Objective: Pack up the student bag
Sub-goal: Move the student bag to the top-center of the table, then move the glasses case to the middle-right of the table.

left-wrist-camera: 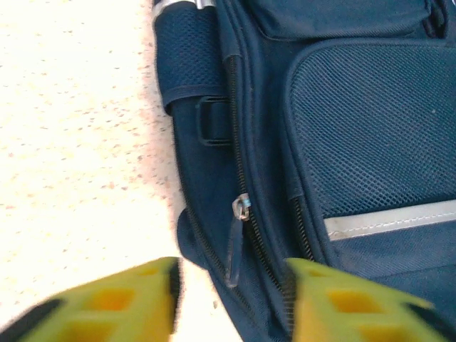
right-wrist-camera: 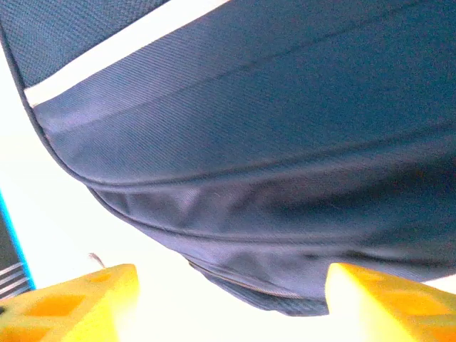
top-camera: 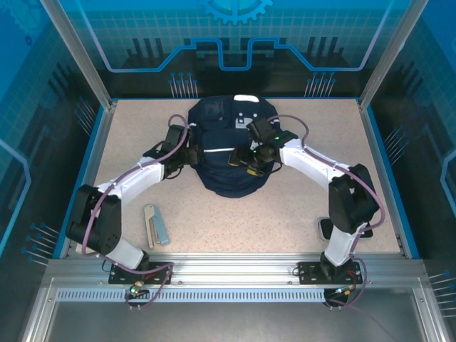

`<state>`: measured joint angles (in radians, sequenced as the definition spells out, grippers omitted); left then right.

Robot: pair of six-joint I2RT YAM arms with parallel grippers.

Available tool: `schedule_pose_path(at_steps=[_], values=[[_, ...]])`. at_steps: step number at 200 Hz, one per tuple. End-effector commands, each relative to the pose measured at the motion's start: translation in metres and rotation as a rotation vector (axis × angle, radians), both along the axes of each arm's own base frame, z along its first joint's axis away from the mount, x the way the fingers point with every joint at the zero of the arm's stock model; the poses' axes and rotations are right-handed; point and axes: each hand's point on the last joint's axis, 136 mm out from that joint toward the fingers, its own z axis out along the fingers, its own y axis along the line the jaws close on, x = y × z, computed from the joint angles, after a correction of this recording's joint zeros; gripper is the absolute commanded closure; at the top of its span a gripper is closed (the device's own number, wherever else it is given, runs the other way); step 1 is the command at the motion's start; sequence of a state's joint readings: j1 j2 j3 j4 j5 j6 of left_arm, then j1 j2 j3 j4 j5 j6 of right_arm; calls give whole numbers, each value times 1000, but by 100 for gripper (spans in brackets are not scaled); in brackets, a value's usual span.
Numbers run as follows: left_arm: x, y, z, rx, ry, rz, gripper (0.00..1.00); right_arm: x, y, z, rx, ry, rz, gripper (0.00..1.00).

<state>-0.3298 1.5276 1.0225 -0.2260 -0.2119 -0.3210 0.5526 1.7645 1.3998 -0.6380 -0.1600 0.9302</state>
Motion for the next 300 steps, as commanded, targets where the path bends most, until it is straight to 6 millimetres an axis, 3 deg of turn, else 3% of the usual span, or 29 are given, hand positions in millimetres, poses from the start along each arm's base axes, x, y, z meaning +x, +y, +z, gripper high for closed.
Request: schedule_pose_path(at_steps=[1,27,68,92,124,136,168,226,255,300], values=[[-19,6,8,-59,40,44,36,-22,-75,15,-257,-25,-72,20],[-28,14,18,-63,48,82,23,-51,-156,15,-488,-3,-210,8],[-35,23,36,-55,26,111,10,-104,-248,-4,-564,158,-393,7],[-37,22,43,-62,15,93,6,-132,-286,-15,-545,243,-523,7],[-39,20,49,-75,1,82,3,-155,-314,-32,-478,310,-655,8],[-40,19,51,-79,-4,76,2,-169,-318,-48,-452,361,-683,8],[-41,17,54,-87,-10,65,1,-179,-329,-66,-409,404,-733,9],[-41,14,54,-107,-7,61,1,-167,-319,-90,-305,418,-699,11],[-41,13,54,-119,-5,61,1,-146,-294,-90,-257,371,-605,12],[-41,11,56,-136,-4,59,1,-97,-219,-83,-255,278,-334,13]])
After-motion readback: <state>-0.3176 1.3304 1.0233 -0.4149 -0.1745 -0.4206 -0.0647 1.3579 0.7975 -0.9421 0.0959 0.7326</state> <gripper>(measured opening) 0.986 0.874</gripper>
